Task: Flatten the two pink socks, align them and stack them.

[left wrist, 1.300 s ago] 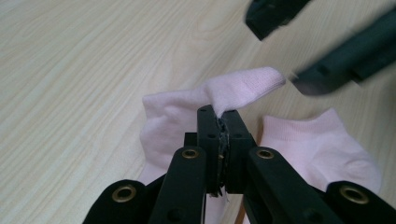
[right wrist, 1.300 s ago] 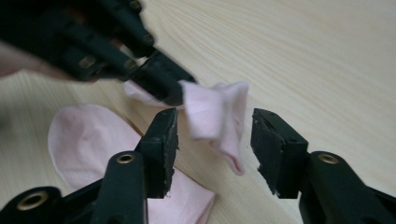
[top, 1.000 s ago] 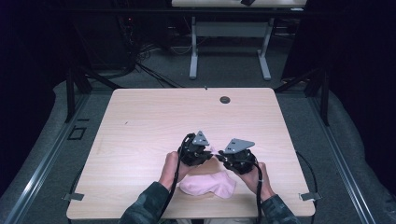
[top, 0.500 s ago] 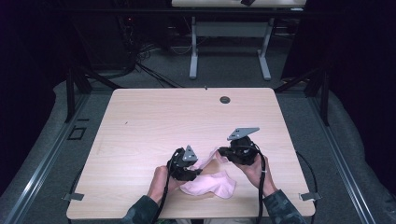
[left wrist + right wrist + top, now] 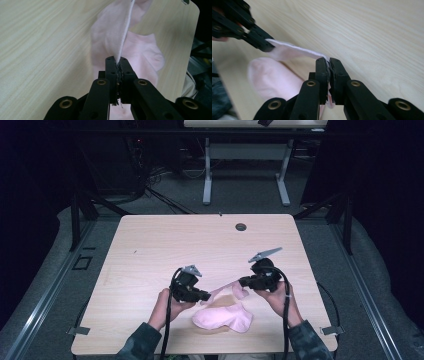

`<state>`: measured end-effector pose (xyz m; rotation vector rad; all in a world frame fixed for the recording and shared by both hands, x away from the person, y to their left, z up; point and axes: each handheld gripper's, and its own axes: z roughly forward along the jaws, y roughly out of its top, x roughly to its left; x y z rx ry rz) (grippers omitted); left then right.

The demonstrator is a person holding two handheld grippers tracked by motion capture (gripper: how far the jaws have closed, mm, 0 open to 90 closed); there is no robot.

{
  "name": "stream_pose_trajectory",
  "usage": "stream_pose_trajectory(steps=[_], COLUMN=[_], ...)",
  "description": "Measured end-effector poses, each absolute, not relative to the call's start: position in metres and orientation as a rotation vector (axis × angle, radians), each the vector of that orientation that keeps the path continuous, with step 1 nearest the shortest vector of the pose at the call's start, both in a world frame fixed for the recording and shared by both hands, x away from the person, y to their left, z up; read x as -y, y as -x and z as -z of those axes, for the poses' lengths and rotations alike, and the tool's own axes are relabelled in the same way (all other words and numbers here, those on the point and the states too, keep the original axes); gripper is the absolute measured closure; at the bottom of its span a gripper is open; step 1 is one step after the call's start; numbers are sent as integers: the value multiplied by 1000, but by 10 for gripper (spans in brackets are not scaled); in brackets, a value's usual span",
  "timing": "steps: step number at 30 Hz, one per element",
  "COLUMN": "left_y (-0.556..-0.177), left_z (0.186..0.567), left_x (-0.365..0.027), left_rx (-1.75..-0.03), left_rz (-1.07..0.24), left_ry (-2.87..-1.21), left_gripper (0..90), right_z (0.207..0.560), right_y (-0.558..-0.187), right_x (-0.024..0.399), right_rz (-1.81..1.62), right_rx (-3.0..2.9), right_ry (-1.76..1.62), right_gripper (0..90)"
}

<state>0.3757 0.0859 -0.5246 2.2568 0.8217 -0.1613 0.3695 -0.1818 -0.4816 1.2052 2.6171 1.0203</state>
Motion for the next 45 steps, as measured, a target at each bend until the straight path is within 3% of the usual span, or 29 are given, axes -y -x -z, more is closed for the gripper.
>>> stream_pose_trajectory(steps=[3,4,7,12,16,21,22,24,27,29,31,33,38,41,43,45], left_y=[-394,-398,-404,-399,-384,-373,-370,-371,-373,-374,-374,-369,-345,-359,-378,-394], left_z=[537,540,543,542,546,555,558,561,563,564,564,558,514,503,511,524], left_x=[-85,-85,-88,-91,-86,-81,-78,-75,-74,-73,-72,-72,-89,-99,-101,-102], left_rx=[-902,-936,-988,-964,-905,-844,-835,-802,-756,-723,-709,-715,-717,-790,-868,-948], left_rz=[163,159,101,18,-148,-321,-427,-464,-476,-455,-425,-378,-78,22,45,63], left_ry=[-2282,-2283,-2259,-2262,-2333,-2364,-2371,-2385,-2399,-2396,-2396,-2388,-2289,-2255,-2265,-2279], left_gripper=[826,763,690,588,511,458,458,496,628,791,878,887,887,867,816,782], right_z=[507,516,529,532,540,545,546,551,557,556,552,543,499,486,498,516], right_y=[-398,-406,-417,-417,-409,-405,-407,-411,-410,-407,-403,-396,-360,-364,-387,-403], right_x=[170,168,168,175,176,173,172,172,174,178,179,183,193,200,197,191], right_rz=[-876,-865,-849,-903,-924,-941,-936,-948,-986,-1021,-1030,-1019,-985,-970,-856,-813], right_rx=[-2637,-2628,-2591,-2550,-2571,-2534,-2528,-2524,-2520,-2518,-2525,-2540,-2655,-2716,-2757,-2756], right_ry=[-1253,-1273,-1305,-1274,-1183,-1131,-1121,-1132,-1158,-1163,-1158,-1142,-1178,-1248,-1338,-1385], right_gripper=[750,700,617,591,544,545,551,678,790,846,851,853,853,845,717,669])
